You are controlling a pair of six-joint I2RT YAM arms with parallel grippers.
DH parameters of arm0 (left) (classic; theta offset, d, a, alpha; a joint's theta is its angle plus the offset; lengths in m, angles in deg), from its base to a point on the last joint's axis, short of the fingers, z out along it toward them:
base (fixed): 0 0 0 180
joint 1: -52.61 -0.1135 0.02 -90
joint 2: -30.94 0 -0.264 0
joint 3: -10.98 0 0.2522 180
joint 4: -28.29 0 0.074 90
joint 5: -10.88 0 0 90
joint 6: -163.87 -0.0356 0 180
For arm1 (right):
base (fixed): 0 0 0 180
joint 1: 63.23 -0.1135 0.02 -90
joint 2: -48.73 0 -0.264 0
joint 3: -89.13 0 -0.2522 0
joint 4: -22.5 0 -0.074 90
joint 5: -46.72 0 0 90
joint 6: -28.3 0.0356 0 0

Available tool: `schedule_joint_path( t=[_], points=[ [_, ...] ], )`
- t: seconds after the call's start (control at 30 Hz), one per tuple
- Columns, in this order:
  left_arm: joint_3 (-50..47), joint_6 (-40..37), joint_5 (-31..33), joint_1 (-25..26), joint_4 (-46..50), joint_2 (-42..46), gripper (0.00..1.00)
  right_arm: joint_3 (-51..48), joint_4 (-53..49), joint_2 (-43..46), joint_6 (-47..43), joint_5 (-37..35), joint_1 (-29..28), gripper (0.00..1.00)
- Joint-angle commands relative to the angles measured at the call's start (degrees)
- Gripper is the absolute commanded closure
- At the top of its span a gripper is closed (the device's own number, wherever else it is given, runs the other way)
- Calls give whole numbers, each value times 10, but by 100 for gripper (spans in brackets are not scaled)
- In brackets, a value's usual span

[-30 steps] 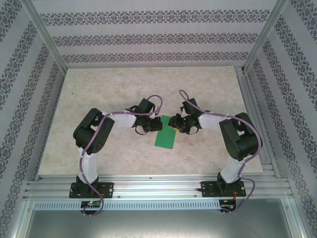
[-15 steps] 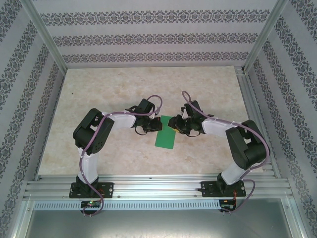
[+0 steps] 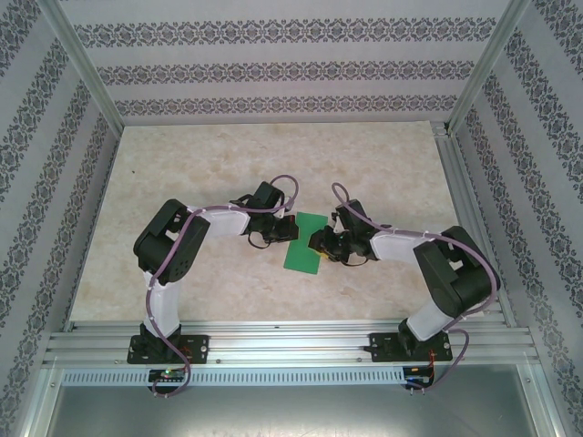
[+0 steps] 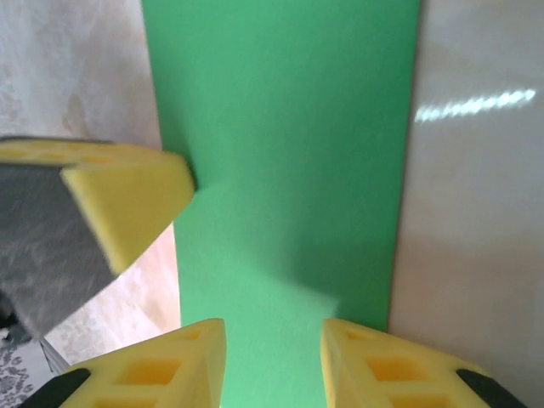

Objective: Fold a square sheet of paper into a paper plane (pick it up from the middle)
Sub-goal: Fold the square sheet of paper in half at the center of the table.

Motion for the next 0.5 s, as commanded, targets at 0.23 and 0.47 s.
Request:
schedule_joint_path(
  t=[0.23,0.47],
  points=[
    [-20,2,12,15,35,0,96,-30,-28,4,10,-40,-42,64],
    [-22,0,13,16,36,2,96,-33,-41,26,5,-41,-47,64]
  ],
)
